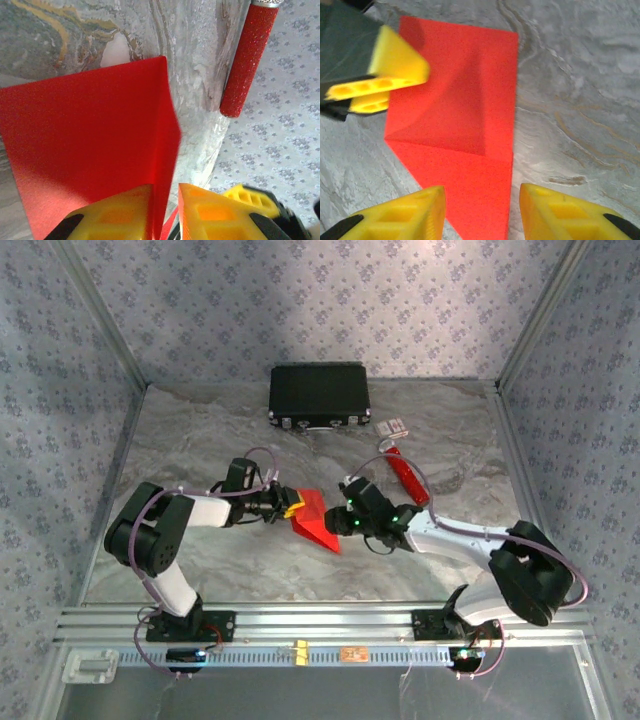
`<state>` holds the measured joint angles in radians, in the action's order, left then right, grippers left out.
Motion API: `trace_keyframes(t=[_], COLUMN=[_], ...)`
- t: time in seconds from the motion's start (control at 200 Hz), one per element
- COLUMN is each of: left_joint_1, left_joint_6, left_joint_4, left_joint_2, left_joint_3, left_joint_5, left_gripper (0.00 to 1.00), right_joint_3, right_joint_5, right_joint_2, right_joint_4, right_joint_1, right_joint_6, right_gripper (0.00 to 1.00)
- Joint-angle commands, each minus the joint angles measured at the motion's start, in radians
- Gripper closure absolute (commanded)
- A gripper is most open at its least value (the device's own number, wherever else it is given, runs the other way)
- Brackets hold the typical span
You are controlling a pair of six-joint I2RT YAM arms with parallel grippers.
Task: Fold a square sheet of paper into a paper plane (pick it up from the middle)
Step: Fourth fold the wing at the center of the table.
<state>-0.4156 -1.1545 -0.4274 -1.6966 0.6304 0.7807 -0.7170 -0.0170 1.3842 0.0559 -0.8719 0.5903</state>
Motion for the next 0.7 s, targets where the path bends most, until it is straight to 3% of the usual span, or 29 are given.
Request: trace_keyframes(t=[0.0,0.275,0.695], left_joint_1=[-0.006,-0.006,-0.007], left_joint_6=[-0.029,-0.05,-0.052], left_joint_4=[-0.048,-0.053,-0.049], left_joint_2=[0.03,0.038,0.038], left_joint_3=[0.0,0.0,0.001], left_joint_5=[0.028,0.028,0.026], left_gripper=[0.82,0.82,0.84], right_joint_3=[-0.026,-0.075,-0.16], right_joint_5=[-0.211,-0.437,-0.565], right_joint_2=[-0.003,0.091,0.267], right_joint_4=[0.086,0.102,0.166], right_joint_1=[-0.09,-0.289,-0.355], right_joint_6=[-0.098,-0.238,-0.263], right_gripper=[0.57,0.58,0.62])
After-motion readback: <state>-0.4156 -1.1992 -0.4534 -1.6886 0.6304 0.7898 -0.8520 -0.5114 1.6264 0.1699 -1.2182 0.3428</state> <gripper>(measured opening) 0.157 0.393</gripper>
